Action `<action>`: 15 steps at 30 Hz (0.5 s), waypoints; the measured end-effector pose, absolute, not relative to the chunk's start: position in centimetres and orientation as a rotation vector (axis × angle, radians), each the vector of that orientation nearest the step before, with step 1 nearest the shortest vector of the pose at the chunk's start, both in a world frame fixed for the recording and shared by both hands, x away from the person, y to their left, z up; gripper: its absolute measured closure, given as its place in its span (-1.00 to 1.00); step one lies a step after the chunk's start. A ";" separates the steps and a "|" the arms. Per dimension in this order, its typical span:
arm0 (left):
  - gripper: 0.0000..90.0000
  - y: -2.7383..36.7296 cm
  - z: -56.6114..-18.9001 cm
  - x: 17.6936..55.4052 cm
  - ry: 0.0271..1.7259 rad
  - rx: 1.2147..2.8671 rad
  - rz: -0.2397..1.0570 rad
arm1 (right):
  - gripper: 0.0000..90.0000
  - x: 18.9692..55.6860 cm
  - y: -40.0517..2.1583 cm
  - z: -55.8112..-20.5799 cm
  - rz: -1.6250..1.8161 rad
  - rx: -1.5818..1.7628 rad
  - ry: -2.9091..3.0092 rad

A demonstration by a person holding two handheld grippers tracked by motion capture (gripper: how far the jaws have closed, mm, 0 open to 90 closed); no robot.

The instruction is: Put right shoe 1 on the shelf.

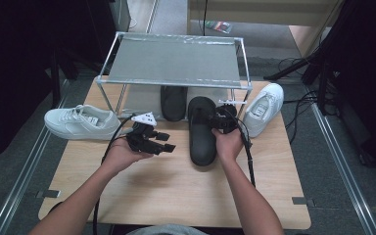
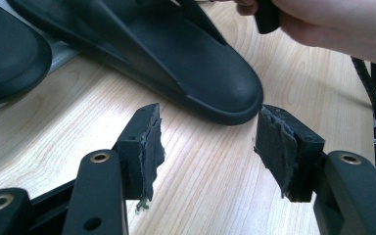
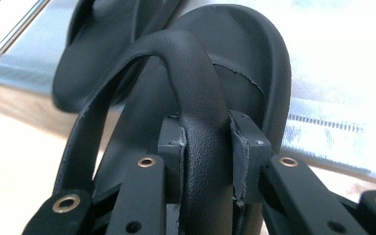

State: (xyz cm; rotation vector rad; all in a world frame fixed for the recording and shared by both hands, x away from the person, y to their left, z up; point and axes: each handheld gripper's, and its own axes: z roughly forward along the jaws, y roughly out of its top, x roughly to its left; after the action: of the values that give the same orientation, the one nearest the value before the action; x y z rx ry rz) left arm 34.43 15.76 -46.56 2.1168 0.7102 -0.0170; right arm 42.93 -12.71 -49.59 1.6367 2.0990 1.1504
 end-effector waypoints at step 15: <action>-0.03 15.9 -46.5 34.5 0.704 2.121 -0.018 | 0.34 42.6 -12.9 -49.5 1.141 1.552 2.108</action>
State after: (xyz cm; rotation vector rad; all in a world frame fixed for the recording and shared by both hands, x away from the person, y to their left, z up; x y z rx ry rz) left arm 34.50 15.87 -46.51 2.1215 0.7036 -0.0175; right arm 42.60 -12.85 -49.48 1.5516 2.1075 1.1414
